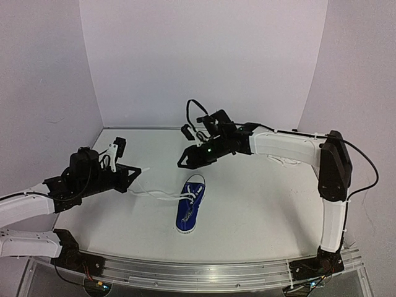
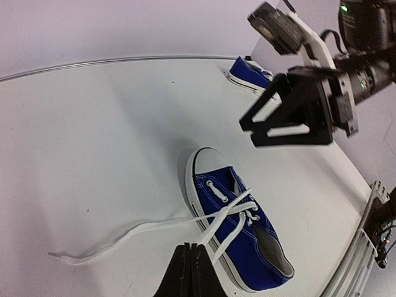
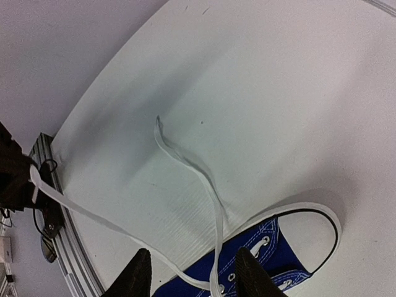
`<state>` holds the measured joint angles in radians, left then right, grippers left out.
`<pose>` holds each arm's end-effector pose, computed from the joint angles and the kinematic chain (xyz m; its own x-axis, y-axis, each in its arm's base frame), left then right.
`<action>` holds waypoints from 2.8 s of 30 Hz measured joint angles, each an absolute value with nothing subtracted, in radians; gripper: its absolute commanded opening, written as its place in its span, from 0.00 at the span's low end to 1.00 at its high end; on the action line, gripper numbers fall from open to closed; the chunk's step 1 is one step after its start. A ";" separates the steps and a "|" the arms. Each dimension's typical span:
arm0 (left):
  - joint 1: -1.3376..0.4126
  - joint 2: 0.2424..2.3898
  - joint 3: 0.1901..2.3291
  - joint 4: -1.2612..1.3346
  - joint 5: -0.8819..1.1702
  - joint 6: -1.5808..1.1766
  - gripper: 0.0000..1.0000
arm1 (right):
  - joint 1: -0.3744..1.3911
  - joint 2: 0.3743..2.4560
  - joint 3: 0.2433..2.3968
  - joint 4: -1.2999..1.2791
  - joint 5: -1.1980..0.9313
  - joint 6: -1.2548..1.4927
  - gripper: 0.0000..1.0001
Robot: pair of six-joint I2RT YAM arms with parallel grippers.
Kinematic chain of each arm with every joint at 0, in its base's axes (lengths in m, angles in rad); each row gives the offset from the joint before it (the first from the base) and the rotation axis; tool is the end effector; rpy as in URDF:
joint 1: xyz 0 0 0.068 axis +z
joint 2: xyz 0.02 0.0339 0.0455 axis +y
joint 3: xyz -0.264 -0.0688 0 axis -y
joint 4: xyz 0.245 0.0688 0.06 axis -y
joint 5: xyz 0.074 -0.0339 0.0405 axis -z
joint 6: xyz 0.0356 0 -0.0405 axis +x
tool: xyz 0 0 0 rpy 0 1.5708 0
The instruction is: Tie the shoes
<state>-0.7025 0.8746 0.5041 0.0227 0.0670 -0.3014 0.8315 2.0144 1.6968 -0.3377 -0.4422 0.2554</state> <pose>0.1540 -0.1335 0.2460 -0.4540 -0.0037 -0.8910 0.5843 0.7537 -0.3009 0.3047 0.3568 0.2677 -0.6238 -0.3452 -0.7013 -0.7637 0.4604 0.4526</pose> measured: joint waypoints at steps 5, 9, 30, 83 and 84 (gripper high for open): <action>-0.702 0.965 0.580 -0.025 -0.016 -0.340 0.00 | 0.866 2.082 1.771 -0.452 -0.436 0.174 0.37; -0.702 0.997 0.593 -0.076 -0.070 -0.387 0.00 | 0.898 2.170 1.858 -0.536 -0.400 0.119 0.33; -0.701 1.100 0.625 -0.130 -0.116 -0.454 0.00 | 0.935 2.213 1.867 -0.696 -0.277 0.007 0.29; -0.564 1.890 0.877 0.610 0.739 -0.640 0.00 | 0.951 2.056 1.608 -0.478 -0.221 0.024 0.00; -0.570 1.899 0.877 0.608 0.752 -0.632 0.00 | 0.949 2.052 1.603 -0.472 -0.220 0.025 0.00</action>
<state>-0.5705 1.8988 0.8768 0.6080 0.7519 -0.6322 0.9489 2.0517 1.6028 -0.4724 -0.2202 0.0250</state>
